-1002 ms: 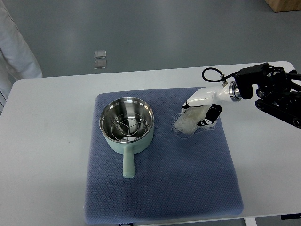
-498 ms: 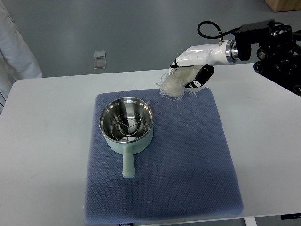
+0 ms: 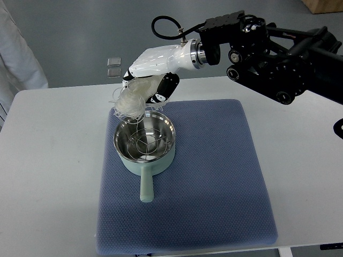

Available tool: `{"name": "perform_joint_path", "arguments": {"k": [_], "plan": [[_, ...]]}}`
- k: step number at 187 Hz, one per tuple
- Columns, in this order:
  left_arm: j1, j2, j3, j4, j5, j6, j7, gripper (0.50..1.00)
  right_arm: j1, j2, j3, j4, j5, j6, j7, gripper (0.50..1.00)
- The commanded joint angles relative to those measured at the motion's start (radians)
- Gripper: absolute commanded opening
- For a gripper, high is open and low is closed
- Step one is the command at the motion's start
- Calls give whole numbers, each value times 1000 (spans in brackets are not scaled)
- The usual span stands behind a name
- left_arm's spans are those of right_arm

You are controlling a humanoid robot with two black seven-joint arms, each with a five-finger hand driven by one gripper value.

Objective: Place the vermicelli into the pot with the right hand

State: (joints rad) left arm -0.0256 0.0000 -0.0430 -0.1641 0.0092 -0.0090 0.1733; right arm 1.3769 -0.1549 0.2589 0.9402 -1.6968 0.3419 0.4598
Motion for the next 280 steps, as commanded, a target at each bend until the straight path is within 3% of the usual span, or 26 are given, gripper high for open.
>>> {"name": "perform_joint_path", "arguments": {"k": [1, 41, 61, 99, 143, 171, 236, 265, 280], "plan": [[1, 0, 0, 0, 0, 0, 0, 1000, -27, 38, -3, -11, -3, 0, -3, 605], [1, 0, 0, 0, 0, 0, 0, 1000, -117, 83, -3, -61, -7, -3, -3, 635], [1, 0, 0, 0, 0, 0, 0, 1000, -154, 89, -3, -69, -11, -41, -3, 646], [1, 0, 0, 0, 0, 0, 0, 1000, -187, 103, -3, -87, -11, -66, -4, 750], [1, 0, 0, 0, 0, 0, 0, 1000, -210, 107, -3, -92, -9, -77, -3, 797], [1, 0, 0, 0, 0, 0, 0, 1000, -214, 104, -4, -92, -6, -81, -3, 915], [1, 0, 0, 0, 0, 0, 0, 1000, -162, 55, 89, -90, 62, -70, -1, 926], [1, 0, 0, 0, 0, 0, 0, 1000, -177, 21, 249, -95, 252, -57, -1, 926], [1, 0, 0, 0, 0, 0, 0, 1000, -252, 15, 339, -115, 413, -60, -1, 926]]}}
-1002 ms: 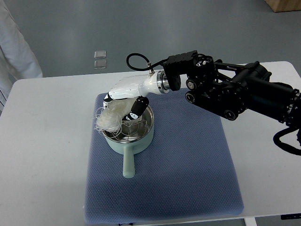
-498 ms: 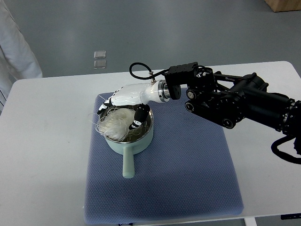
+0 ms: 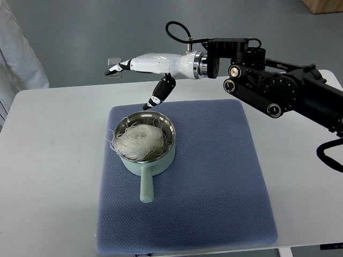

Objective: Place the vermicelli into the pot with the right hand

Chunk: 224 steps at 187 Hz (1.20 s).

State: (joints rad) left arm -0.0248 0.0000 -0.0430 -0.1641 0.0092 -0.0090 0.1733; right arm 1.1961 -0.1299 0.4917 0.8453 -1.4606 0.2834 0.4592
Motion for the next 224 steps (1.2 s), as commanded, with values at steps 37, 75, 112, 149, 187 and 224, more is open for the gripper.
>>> {"name": "perform_joint_path", "arguments": {"k": [37, 75, 112, 149, 187, 224], "plan": [[0, 0, 0, 0, 0, 0, 0, 1000, -250, 7, 292, -110, 555, -44, -2, 926], [0, 0, 0, 0, 0, 0, 0, 1000, -352, 16, 301, -249, 861, -176, -2, 926], [0, 0, 0, 0, 0, 0, 0, 1000, -412, 39, 294, -304, 1053, -213, -4, 926], [0, 0, 0, 0, 0, 0, 0, 1000, -463, 39, 303, -308, 1117, -224, 1, 926], [0, 0, 0, 0, 0, 0, 0, 1000, -494, 67, 303, -312, 1118, -311, 10, 928], [0, 0, 0, 0, 0, 0, 0, 1000, -495, 69, 306, -312, 1118, -314, 12, 928]]}}
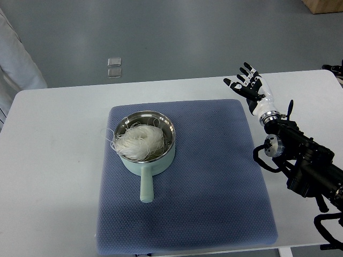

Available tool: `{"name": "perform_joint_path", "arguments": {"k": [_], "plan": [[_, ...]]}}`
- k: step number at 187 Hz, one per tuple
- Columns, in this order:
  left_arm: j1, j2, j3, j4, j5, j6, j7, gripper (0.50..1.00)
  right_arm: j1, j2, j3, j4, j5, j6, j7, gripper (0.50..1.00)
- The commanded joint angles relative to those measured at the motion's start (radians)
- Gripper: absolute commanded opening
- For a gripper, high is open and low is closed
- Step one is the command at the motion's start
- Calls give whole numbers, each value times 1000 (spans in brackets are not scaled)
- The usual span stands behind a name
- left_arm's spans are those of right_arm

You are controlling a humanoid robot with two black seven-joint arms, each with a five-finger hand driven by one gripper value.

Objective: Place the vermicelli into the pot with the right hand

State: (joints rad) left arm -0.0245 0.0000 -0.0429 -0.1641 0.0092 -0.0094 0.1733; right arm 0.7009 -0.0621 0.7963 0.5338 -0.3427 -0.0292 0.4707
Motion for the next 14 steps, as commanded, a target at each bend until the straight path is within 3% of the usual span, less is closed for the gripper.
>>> {"name": "perform_joint_path", "arguments": {"k": [1, 14], "plan": [[0, 0, 0, 0, 0, 0, 0, 1000, 0, 2, 3, 2, -1, -1, 0, 928], [0, 0, 0, 0, 0, 0, 0, 1000, -1, 10, 3, 2, 1, -3, 2, 928]]}}
